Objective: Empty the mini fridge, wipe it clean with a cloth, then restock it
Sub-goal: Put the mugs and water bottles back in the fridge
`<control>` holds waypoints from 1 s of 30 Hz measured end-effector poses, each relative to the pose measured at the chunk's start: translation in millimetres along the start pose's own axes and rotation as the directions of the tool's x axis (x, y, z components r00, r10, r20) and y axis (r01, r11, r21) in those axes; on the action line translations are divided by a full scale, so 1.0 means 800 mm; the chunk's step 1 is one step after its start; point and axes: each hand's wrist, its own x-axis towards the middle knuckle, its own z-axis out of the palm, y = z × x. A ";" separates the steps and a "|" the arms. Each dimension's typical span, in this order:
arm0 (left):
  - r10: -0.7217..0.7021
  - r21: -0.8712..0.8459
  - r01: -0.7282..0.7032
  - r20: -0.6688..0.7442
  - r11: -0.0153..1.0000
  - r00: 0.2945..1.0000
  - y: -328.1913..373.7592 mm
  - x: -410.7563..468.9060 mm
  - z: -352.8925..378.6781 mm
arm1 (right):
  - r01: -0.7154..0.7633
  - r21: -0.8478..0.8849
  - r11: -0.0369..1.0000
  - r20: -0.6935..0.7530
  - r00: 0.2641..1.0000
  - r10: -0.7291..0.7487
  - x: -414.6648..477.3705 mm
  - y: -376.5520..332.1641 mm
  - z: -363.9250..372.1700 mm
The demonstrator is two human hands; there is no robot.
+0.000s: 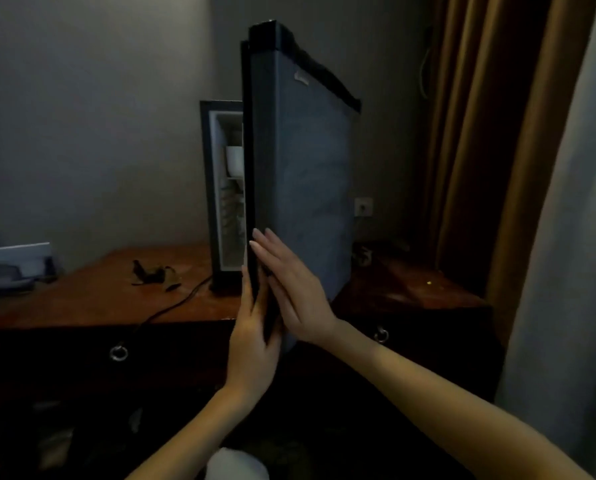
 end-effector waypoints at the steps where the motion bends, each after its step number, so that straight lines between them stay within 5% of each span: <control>1: -0.038 0.030 0.039 -0.026 0.999 0.999 -0.017 0.005 -0.006 | 0.015 -0.060 0.998 0.008 1.000 -0.015 0.002 0.013 0.010; 13: -0.310 0.120 0.355 -0.286 0.927 0.907 -0.179 0.099 -0.039 | -0.015 -0.497 0.867 0.170 0.979 0.115 0.045 0.189 0.156; 18: -0.444 0.029 0.458 -0.197 0.888 0.874 -0.262 0.163 -0.042 | -0.082 -0.573 0.816 0.181 0.958 0.223 0.067 0.249 0.215; 22: -0.538 -0.211 0.525 -0.004 0.825 0.843 -0.310 0.202 -0.033 | -0.121 -0.630 0.767 0.191 0.933 0.304 0.087 0.293 0.248; 30: -0.556 -0.237 0.561 0.093 0.793 0.826 -0.357 0.231 -0.022 | -0.089 -0.663 0.743 0.192 0.940 0.283 0.089 0.339 0.269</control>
